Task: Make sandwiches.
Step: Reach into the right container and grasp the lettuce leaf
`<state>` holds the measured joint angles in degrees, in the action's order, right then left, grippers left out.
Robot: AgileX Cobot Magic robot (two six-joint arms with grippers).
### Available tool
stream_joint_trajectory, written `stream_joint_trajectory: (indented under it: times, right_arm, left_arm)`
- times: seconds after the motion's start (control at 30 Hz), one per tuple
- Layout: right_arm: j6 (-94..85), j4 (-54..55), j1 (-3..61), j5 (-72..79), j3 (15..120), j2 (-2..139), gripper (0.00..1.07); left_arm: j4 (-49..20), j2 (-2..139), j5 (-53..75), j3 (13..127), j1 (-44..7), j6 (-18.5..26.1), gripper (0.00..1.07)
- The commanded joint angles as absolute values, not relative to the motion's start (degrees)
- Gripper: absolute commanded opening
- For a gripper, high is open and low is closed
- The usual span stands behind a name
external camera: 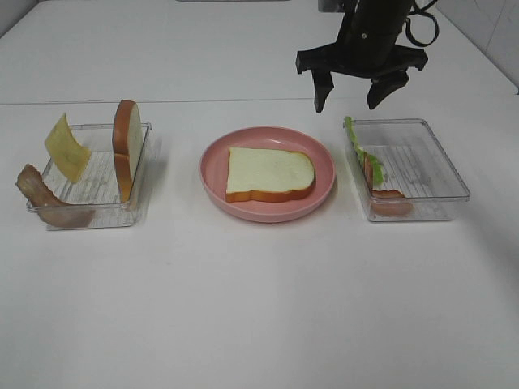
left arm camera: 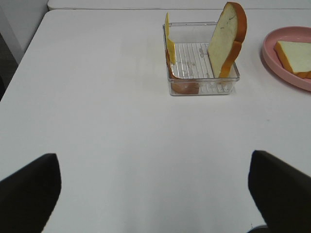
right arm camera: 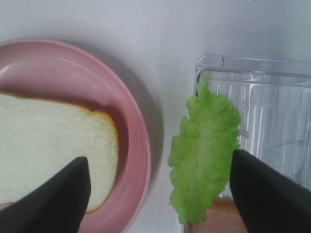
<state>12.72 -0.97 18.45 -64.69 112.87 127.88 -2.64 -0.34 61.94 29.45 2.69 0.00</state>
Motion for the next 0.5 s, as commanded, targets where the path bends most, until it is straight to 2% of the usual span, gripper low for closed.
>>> stream_joint_trajectory:
  times: [0.03, 0.33, 0.5]
  right_arm:
    - [13.18, -1.6, 18.33, -64.4, 113.22, 130.18, 0.75]
    - [13.18, -3.38, 18.33, -64.92, 113.22, 132.75, 0.73]
    - [13.18, -5.67, 18.33, -66.86, 113.22, 133.84, 0.66]
  left_arm:
    - [-2.75, -1.09, 61.59, 29.45, 2.41, 0.0, 1.02]
    - [-2.75, -1.09, 61.59, 29.45, 2.41, 0.0, 1.02]
    - [-2.75, -1.09, 61.59, 29.45, 2.41, 0.0, 1.02]
